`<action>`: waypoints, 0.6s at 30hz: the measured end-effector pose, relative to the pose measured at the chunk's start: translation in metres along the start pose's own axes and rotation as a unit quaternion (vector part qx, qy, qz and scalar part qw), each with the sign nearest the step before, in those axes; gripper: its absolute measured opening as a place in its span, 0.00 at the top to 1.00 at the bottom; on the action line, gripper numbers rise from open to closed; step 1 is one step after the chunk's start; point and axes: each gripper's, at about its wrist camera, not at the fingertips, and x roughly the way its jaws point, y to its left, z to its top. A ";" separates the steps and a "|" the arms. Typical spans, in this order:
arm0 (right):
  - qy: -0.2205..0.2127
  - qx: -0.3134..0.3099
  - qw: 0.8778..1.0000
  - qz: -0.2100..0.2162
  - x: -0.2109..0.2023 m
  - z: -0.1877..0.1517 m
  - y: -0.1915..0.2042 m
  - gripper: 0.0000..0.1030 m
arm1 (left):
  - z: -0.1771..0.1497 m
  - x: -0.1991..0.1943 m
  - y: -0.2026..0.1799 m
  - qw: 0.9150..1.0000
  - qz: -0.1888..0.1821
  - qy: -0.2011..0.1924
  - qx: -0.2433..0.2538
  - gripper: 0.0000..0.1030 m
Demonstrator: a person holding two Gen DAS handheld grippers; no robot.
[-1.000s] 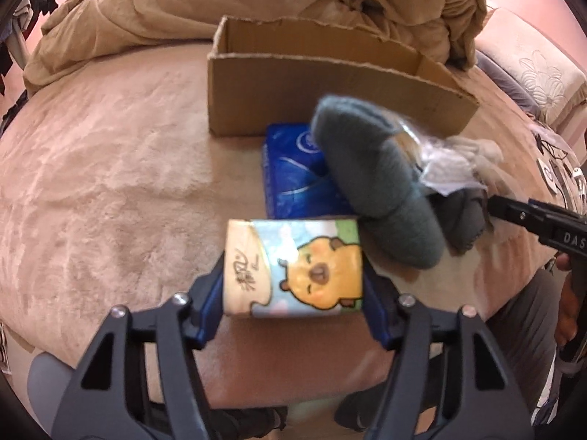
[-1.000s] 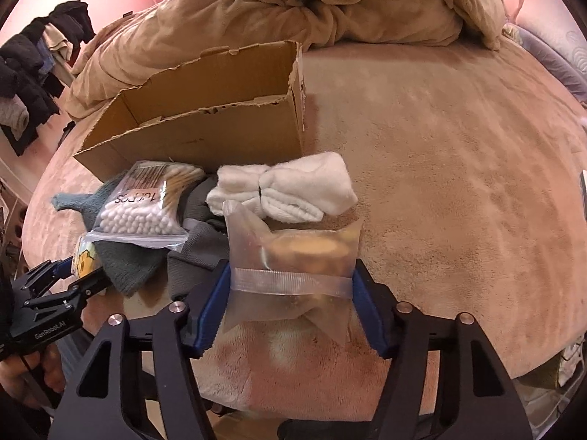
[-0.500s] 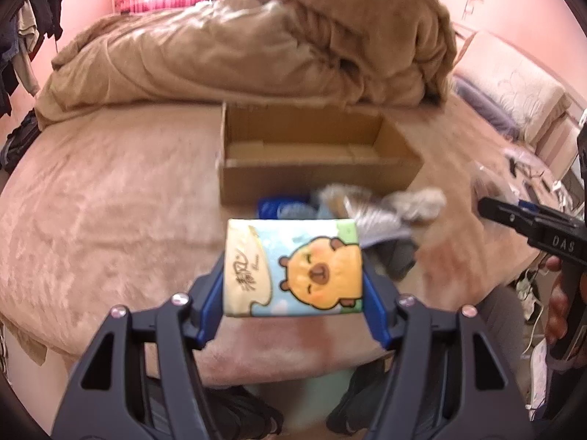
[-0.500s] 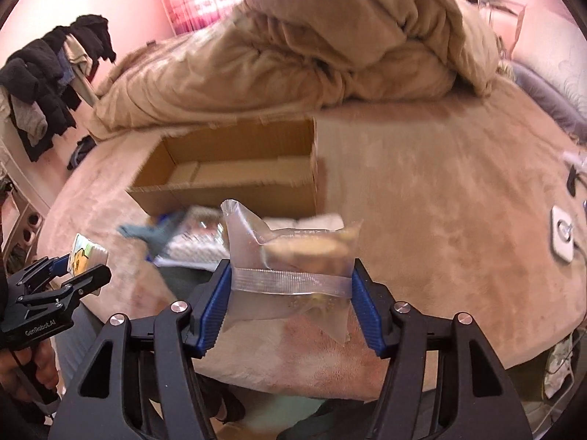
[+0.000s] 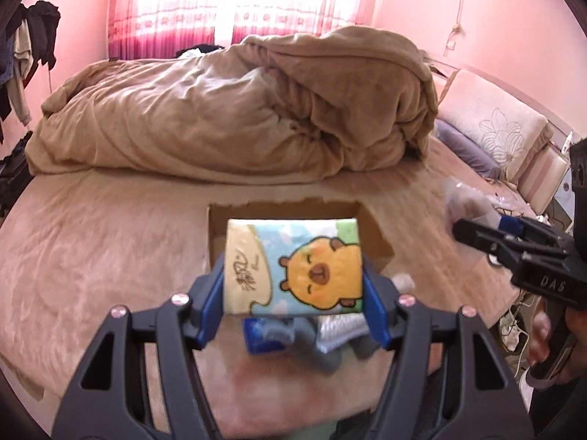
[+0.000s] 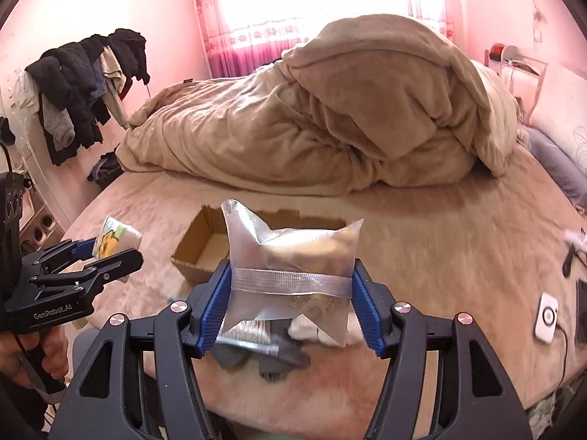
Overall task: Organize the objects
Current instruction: 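Carry both held items into the cardboard box and open both tools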
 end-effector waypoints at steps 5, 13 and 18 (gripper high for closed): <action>0.008 0.008 1.000 0.007 0.029 0.011 -0.007 0.37 | 0.015 0.030 0.002 1.000 -0.020 0.000 -0.011 0.37; 0.048 0.020 0.998 0.019 0.088 0.011 -0.015 0.37 | 0.013 0.102 0.017 0.998 -0.039 0.041 -0.034 0.37; 0.075 0.033 0.996 0.022 0.129 0.001 -0.022 0.36 | 0.002 0.140 0.029 0.996 -0.042 0.067 -0.042 0.37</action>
